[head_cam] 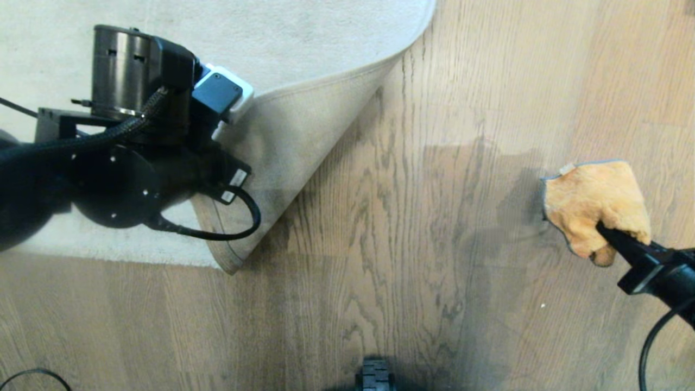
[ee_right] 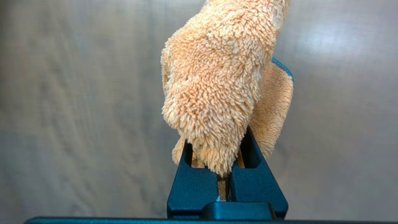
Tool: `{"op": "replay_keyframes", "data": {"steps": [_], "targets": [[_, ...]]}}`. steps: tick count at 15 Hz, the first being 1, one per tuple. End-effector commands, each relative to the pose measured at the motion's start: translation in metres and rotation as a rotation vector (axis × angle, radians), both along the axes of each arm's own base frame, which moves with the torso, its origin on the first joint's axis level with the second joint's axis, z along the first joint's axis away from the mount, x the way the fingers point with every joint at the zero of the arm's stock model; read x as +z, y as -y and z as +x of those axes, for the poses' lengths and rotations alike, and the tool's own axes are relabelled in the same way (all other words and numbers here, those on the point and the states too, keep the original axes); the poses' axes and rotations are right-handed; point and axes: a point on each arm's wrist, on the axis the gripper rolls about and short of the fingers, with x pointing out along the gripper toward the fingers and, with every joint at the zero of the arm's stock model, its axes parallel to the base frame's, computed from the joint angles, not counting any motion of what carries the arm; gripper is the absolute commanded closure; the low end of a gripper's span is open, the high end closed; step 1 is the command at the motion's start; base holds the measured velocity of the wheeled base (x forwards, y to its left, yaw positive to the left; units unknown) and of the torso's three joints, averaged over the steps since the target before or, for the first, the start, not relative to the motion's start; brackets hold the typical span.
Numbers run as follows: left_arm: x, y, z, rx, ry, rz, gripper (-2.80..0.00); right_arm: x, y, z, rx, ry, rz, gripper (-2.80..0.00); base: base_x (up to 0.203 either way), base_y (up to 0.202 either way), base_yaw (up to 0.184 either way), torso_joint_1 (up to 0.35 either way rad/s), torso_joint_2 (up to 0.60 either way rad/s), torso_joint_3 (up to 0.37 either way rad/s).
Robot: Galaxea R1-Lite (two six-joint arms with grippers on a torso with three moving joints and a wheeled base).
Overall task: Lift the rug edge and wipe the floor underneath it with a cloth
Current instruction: Wipe the floor under the carpet with a rag
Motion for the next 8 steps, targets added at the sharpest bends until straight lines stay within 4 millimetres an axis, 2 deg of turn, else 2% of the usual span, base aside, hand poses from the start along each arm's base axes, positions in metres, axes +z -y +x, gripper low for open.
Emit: {"op": "replay_keyframes", "data": {"steps": [1, 5, 8], "targets": [[-0.002, 0.001, 0.002, 0.003, -0.006, 0.007, 0.00, 0.013, 0.005, -0.026, -0.037, 0.094, 0.001, 0.00, 0.000, 0.000, 0.000, 0.000, 0.00, 0.000], [-0.002, 0.001, 0.002, 0.004, -0.006, 0.006, 0.00, 0.016, 0.002, -0.064, -0.019, 0.084, -0.013, 0.00, 0.000, 0.000, 0.000, 0.000, 0.00, 0.000], [-0.005, 0.002, 0.004, 0.015, -0.009, -0.017, 0.00, 0.005, 0.000, -0.100, 0.011, 0.029, -0.023, 0.00, 0.000, 0.000, 0.000, 0.000, 0.00, 0.000]]}}
